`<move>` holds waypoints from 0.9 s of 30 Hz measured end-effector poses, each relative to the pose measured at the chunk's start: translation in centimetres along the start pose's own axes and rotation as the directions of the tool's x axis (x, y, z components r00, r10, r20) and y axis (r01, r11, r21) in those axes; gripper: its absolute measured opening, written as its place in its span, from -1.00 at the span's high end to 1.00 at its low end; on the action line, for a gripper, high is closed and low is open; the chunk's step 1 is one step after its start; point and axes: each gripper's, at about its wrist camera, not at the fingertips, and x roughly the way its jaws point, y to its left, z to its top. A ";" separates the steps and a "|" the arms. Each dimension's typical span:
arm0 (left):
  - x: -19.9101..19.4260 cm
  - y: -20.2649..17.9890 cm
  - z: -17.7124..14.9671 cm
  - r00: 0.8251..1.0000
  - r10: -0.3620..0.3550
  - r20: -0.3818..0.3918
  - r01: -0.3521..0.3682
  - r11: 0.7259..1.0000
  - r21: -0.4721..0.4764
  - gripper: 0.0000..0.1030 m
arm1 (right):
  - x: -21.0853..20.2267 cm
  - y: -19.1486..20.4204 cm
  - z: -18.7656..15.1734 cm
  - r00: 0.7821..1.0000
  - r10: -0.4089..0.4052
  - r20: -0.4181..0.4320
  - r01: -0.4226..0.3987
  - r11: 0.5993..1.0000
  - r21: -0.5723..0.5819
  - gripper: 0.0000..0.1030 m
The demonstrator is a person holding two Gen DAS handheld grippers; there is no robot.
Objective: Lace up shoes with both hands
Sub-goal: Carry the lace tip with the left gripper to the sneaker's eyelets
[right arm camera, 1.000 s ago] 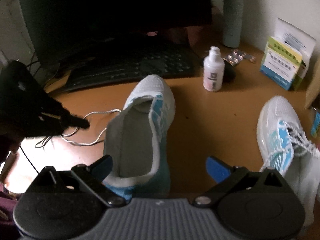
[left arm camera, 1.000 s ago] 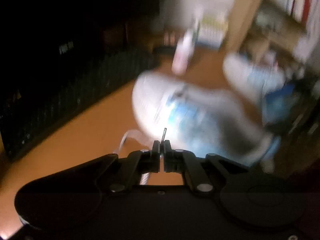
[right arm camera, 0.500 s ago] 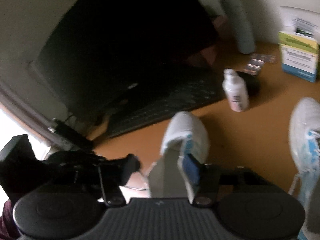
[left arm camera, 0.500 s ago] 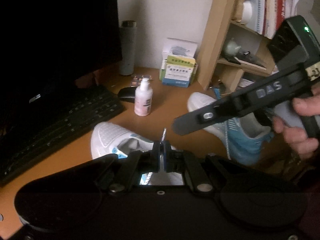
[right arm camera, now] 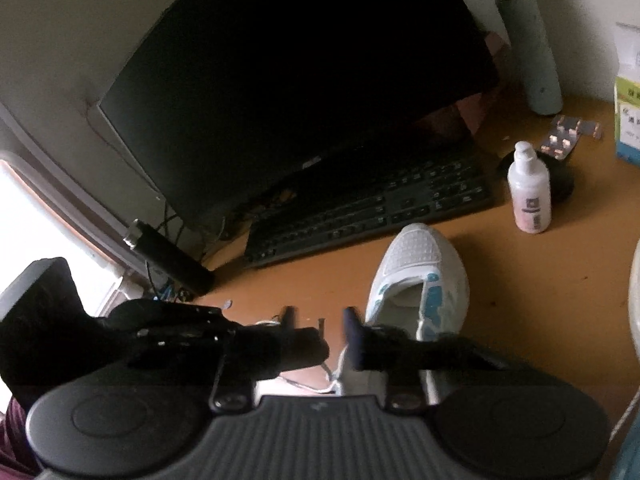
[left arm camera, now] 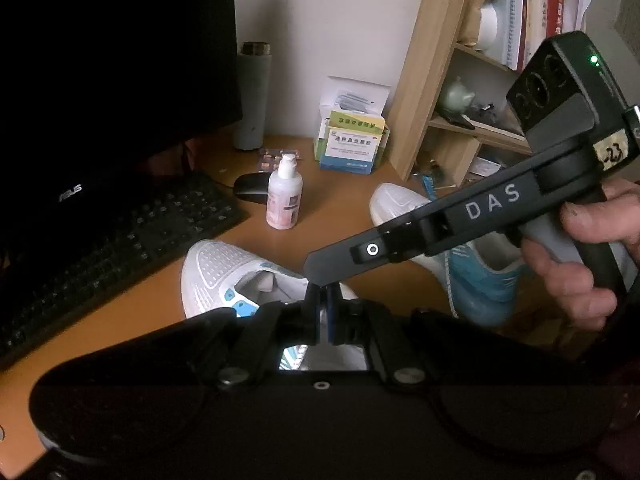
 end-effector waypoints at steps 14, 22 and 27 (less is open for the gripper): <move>0.3 -1.3 1.0 0.999 0.040 -0.035 -0.038 0.997 0.063 0.57 | -1.0 -0.5 0.0 1.000 0.014 0.020 -0.014 1.000 0.019 0.95; 1.0 -1.4 1.2 0.998 0.030 -0.050 -0.027 0.998 0.055 0.97 | -1.5 -0.5 0.1 1.000 0.010 0.019 -0.010 1.000 0.011 0.95; 0.3 0.6 2.2 0.986 0.166 0.013 -0.167 0.985 0.041 0.98 | -1.8 -0.8 0.2 1.000 0.005 0.024 -0.006 1.000 0.019 0.83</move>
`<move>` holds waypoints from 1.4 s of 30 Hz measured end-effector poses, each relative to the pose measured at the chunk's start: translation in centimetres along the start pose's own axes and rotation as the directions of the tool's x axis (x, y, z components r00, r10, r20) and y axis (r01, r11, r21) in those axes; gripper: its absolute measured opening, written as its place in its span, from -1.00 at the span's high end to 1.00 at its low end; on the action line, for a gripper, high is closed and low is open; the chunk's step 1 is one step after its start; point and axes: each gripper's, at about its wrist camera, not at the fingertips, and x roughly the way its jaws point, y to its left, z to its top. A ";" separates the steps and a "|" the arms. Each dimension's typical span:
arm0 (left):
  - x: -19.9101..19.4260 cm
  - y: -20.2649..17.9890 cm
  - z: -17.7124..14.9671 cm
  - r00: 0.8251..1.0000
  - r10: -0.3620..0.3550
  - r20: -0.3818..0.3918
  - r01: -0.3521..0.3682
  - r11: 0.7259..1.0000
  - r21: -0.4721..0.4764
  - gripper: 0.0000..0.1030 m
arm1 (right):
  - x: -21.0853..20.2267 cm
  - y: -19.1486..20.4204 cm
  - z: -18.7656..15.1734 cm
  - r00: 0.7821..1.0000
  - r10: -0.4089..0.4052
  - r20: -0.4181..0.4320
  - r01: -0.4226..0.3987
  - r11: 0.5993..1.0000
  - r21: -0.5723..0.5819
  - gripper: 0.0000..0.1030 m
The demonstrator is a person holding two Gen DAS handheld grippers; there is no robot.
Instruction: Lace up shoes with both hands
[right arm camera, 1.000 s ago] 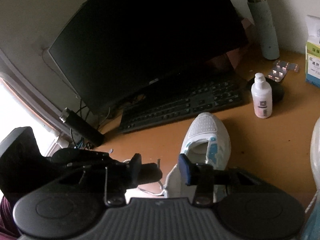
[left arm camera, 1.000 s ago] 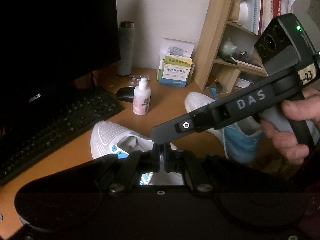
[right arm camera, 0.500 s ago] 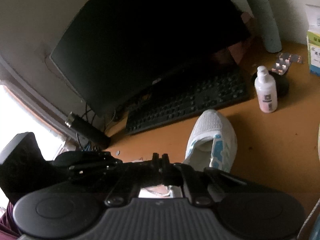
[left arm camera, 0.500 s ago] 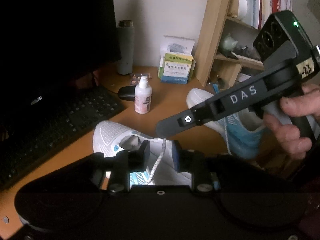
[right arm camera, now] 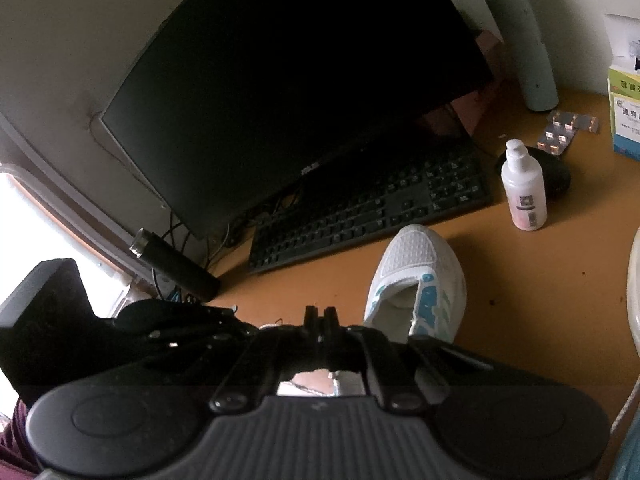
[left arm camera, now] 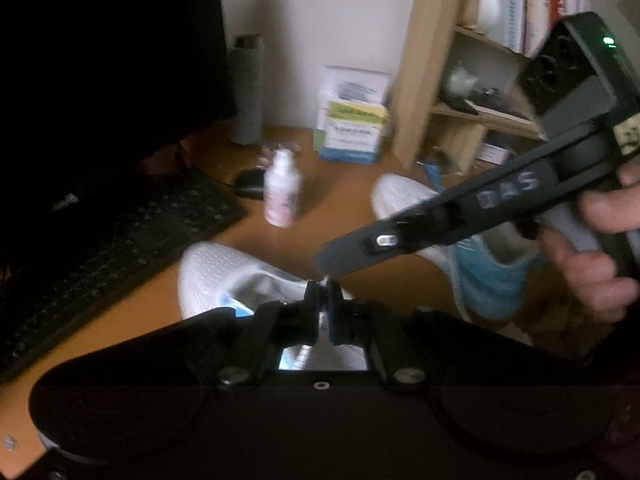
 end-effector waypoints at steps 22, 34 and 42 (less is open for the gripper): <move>11.3 -1.3 -1.7 0.973 0.063 -0.221 -0.077 0.996 -0.054 0.98 | 3.2 -2.8 -2.4 0.965 -0.237 -0.113 0.196 0.936 -0.292 0.43; 13.8 -1.3 -1.6 0.951 0.110 -0.289 -0.139 0.987 -0.082 0.97 | 3.3 -3.5 -1.9 0.968 -0.209 -0.139 0.163 0.944 -0.286 0.42; 14.0 -0.9 -1.3 0.956 0.100 -0.276 -0.130 0.987 -0.093 0.97 | 3.1 -4.0 -1.7 0.969 -0.197 -0.148 0.156 0.955 -0.250 0.39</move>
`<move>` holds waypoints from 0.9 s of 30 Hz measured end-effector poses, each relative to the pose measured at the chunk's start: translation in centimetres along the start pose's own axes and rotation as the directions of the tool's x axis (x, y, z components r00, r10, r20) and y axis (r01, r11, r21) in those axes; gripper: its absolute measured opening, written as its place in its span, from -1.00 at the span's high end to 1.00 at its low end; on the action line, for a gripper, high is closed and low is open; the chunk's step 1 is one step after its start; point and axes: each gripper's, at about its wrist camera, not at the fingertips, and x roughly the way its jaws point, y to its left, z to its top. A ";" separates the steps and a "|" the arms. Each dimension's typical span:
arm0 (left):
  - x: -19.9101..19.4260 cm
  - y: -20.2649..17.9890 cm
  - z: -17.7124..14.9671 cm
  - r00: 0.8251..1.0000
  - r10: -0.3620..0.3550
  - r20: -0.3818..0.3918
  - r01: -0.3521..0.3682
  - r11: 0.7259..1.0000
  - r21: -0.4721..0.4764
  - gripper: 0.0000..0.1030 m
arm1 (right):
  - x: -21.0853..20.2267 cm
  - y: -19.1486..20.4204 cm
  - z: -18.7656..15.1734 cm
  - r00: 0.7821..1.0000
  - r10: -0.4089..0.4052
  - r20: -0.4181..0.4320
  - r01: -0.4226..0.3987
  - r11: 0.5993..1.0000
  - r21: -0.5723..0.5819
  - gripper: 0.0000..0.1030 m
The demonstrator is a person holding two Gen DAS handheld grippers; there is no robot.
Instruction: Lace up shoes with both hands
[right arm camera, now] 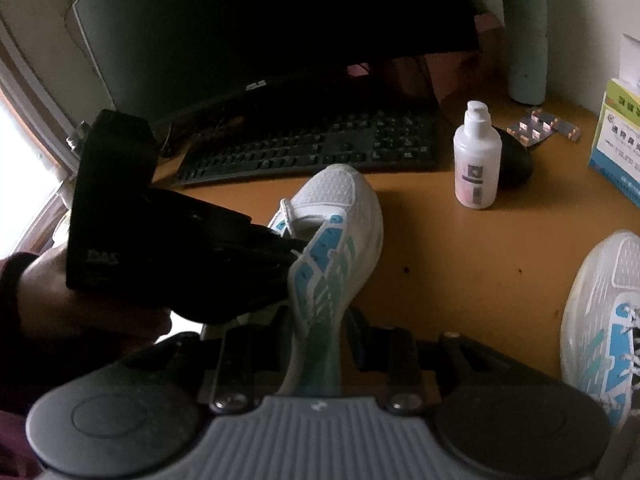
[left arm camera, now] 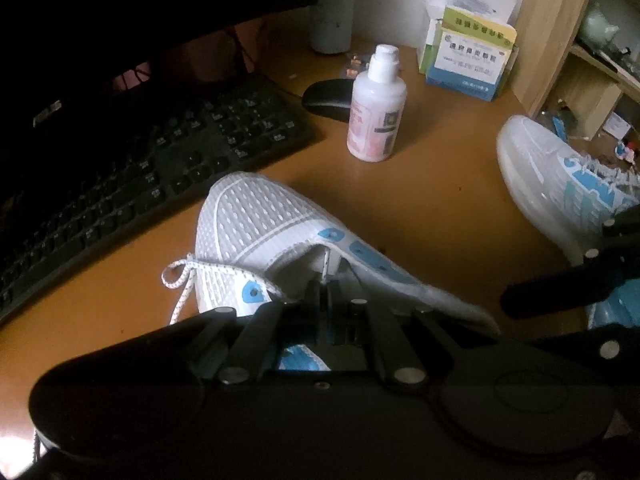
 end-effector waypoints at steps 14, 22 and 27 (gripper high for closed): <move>0.3 0.2 0.4 1.000 -0.018 -0.002 0.018 1.000 0.019 0.98 | -0.8 -0.7 0.3 1.000 0.014 0.004 -0.014 0.999 0.047 0.38; 0.1 0.3 0.3 0.999 -0.033 0.030 0.032 0.999 0.034 0.98 | -1.6 -2.3 0.8 1.000 -0.013 0.023 0.010 0.994 0.110 0.37; -0.1 0.3 0.1 0.998 -0.040 0.056 0.037 0.998 0.047 0.98 | -1.3 -2.5 0.9 1.000 -0.015 0.016 0.013 0.993 0.122 0.37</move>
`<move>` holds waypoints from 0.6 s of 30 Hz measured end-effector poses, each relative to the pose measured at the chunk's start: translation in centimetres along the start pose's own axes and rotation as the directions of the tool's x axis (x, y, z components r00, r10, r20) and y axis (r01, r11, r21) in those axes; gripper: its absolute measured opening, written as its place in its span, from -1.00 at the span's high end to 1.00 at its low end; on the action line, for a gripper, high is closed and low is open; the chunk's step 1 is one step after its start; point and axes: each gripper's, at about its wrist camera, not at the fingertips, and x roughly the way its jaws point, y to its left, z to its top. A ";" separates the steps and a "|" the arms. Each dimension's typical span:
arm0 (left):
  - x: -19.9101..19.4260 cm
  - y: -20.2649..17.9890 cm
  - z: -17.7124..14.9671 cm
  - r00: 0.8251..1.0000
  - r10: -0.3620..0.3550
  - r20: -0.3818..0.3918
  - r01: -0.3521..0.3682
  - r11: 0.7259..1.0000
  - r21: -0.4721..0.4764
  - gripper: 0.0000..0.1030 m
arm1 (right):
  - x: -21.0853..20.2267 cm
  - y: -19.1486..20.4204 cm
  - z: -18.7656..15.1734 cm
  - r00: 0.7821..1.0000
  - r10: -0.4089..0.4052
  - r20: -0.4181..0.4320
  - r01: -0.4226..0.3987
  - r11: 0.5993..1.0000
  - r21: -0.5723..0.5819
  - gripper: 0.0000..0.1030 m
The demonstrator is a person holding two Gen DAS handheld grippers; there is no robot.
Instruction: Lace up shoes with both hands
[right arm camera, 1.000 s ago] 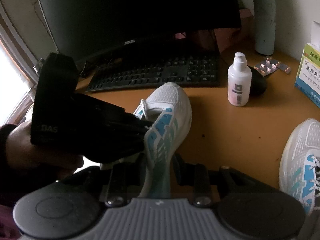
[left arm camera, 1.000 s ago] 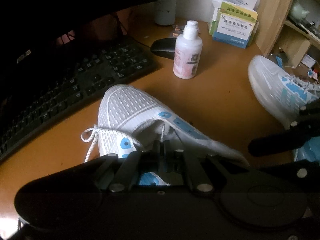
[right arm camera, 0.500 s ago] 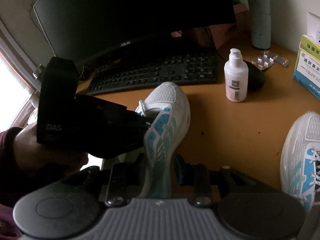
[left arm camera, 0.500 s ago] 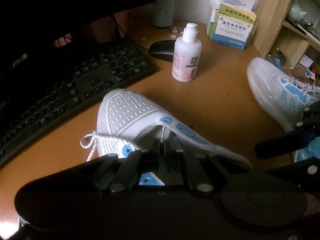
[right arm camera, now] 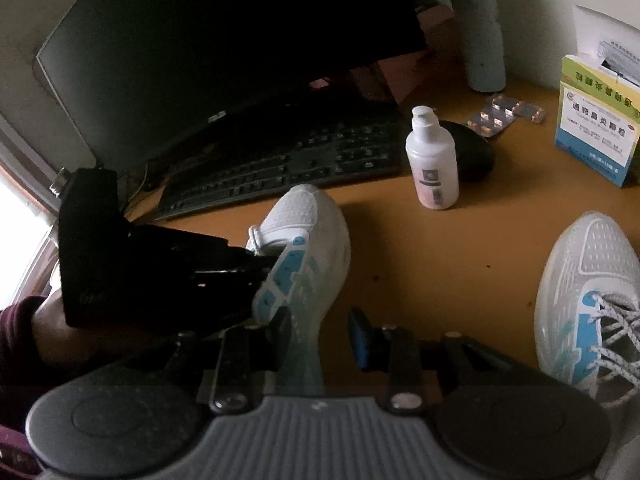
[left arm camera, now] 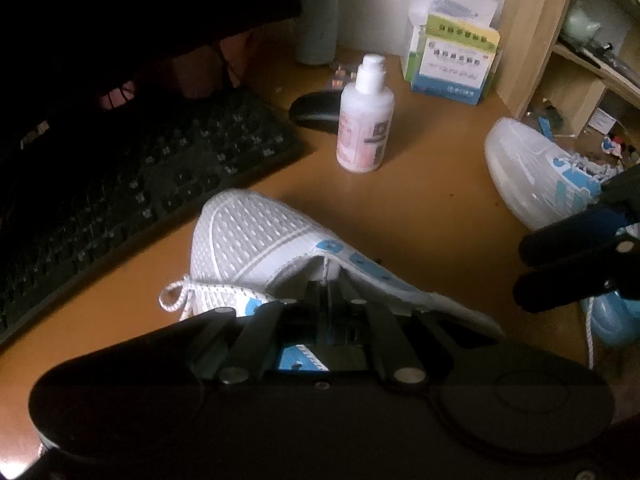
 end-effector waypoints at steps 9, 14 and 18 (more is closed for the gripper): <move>0.0 -0.3 -0.3 1.000 0.013 -0.014 -0.012 0.999 0.037 0.98 | 0.7 0.2 0.2 1.000 0.001 -0.016 -0.002 1.000 -0.011 0.36; 0.2 -0.4 -0.4 1.000 0.010 -0.022 -0.009 0.999 0.040 0.98 | 0.8 0.2 0.3 1.000 -0.003 -0.016 0.003 1.000 -0.013 0.35; 0.2 -0.4 -0.4 1.000 0.006 -0.022 -0.005 0.999 0.037 0.98 | 0.8 0.3 0.2 1.000 -0.005 -0.017 0.005 1.000 -0.014 0.35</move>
